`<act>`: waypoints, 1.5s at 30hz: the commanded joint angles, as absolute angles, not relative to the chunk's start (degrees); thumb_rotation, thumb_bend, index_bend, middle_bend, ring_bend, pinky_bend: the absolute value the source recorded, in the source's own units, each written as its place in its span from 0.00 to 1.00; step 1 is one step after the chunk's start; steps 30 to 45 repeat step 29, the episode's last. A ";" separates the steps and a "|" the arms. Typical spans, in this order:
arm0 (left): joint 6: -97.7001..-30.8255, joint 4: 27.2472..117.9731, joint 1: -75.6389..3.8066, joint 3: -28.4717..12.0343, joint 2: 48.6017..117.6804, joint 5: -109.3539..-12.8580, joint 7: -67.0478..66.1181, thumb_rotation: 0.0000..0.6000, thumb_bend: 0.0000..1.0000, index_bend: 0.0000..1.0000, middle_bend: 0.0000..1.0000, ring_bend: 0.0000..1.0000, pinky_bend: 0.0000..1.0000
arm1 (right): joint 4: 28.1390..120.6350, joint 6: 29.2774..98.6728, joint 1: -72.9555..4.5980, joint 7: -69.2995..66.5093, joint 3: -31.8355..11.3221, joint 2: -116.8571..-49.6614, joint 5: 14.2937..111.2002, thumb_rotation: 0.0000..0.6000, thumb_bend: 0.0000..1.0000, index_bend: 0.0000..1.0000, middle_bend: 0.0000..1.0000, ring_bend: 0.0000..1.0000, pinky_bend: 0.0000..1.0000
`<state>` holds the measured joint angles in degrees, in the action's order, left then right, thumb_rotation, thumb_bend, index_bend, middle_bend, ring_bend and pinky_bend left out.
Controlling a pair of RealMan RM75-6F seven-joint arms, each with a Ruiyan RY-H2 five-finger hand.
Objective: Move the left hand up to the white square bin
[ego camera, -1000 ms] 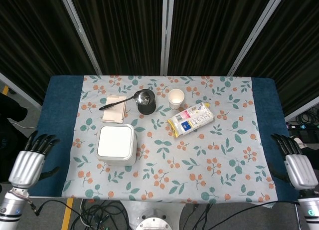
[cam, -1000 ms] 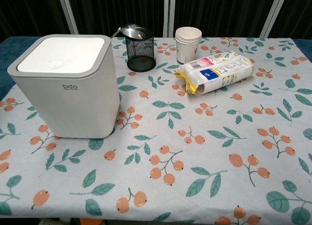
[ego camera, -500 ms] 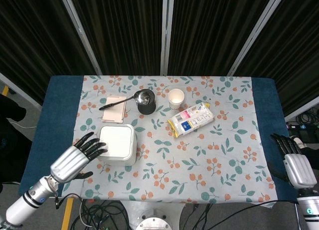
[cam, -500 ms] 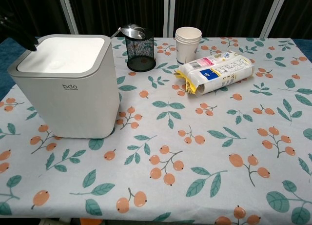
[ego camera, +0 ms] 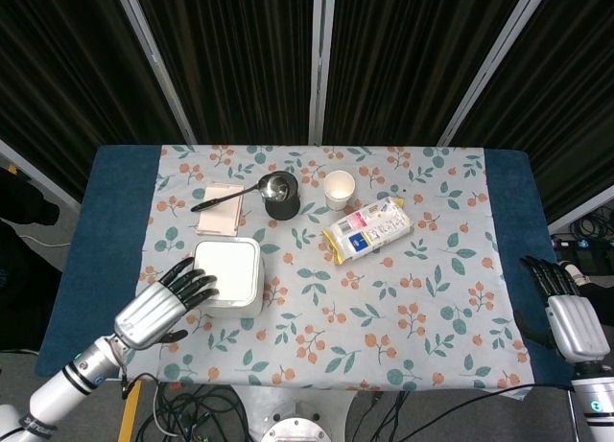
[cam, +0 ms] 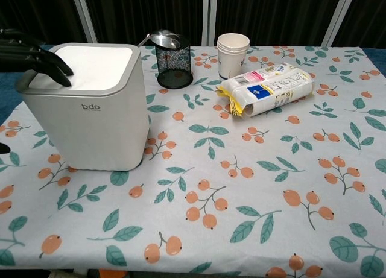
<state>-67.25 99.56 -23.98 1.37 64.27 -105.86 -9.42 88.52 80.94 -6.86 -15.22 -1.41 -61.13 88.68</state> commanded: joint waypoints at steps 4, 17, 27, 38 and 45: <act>-78.49 99.62 -20.88 0.23 62.99 -107.32 -6.64 1.00 0.00 0.24 0.17 0.14 0.05 | 88.49 81.25 -6.66 -15.36 -1.42 -61.12 88.65 1.00 0.33 0.03 0.05 0.00 0.00; -89.34 96.70 -10.30 -1.67 61.97 -91.11 -6.05 1.00 0.00 0.23 0.17 0.14 0.05 | 88.77 83.15 -6.20 -15.06 -2.05 -60.36 88.98 1.00 0.34 0.03 0.05 0.00 0.00; -89.19 93.71 -4.47 -0.61 66.99 -80.99 -9.60 1.00 0.00 0.23 0.17 0.14 0.05 | 89.46 83.82 -6.42 -14.66 -1.99 -60.33 90.31 1.00 0.33 0.03 0.05 0.00 0.00; -89.17 93.56 -3.96 -0.01 67.59 -81.42 -9.95 1.00 0.00 0.23 0.17 0.14 0.05 | 89.55 84.20 -6.32 -14.72 -1.95 -60.25 90.58 1.00 0.34 0.03 0.05 0.00 0.00; -89.17 93.56 -3.96 -0.01 67.59 -81.42 -9.95 1.00 0.00 0.23 0.17 0.14 0.05 | 89.55 84.20 -6.32 -14.72 -1.95 -60.25 90.58 1.00 0.34 0.03 0.05 0.00 0.00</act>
